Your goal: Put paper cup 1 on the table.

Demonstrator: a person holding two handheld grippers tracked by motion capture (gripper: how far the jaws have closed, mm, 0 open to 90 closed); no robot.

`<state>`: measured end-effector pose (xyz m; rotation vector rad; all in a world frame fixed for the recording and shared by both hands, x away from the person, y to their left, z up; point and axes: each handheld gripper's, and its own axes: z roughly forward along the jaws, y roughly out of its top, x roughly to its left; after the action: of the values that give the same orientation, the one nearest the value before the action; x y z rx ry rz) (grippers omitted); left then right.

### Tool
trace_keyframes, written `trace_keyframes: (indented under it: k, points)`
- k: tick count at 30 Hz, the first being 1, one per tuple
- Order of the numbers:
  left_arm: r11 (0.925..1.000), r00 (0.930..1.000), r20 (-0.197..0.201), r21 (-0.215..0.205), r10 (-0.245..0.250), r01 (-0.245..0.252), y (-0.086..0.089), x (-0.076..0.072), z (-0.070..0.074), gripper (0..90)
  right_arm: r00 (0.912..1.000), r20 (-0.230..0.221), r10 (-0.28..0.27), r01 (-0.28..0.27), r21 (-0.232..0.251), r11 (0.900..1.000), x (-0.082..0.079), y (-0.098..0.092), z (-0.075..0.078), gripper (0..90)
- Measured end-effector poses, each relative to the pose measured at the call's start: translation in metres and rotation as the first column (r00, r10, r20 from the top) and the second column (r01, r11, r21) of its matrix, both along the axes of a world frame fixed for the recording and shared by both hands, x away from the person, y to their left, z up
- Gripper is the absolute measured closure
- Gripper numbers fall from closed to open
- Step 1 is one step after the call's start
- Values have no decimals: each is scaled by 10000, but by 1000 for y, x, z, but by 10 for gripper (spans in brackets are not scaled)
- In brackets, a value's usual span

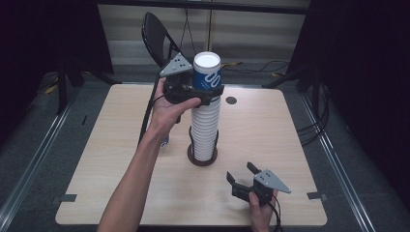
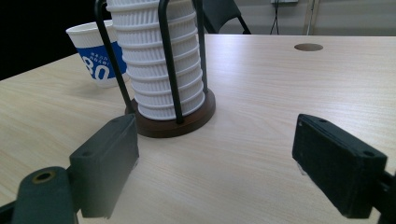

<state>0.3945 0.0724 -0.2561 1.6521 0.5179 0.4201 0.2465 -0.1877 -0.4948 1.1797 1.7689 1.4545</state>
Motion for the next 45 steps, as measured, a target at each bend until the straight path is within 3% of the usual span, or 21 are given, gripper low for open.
trace_keyframes:
  k: [6,12,27,30,36,41,45]
  points:
    - [9993,9998,189,-368,64,-57,2,-1,6,184,10000,1,9,-9,-7,10000,0,0,0,140]
    - [9980,9973,722,-626,94,-48,4,-4,11,184,10000,17,83,-82,-28,10000,0,0,0,140]
    - [9908,9973,730,-1348,11,88,11,-2,28,184,9999,-13,112,-112,-23,9999,0,0,0,140]
    - [9917,9941,1085,-1276,-34,173,11,-6,34,184,9999,-13,112,-112,-54,9999,0,1,0,140]
    - [9899,9908,1330,-1419,232,-41,18,-11,40,185,9999,-48,126,-126,-91,9999,0,1,0,140]
    - [9874,9944,996,-1572,346,-186,27,-15,42,185,9999,-43,139,-139,-97,9999,0,1,0,140]
    - [9877,9943,949,-1529,483,-333,37,-17,40,185,9999,-34,130,-130,-105,9999,0,1,0,140]
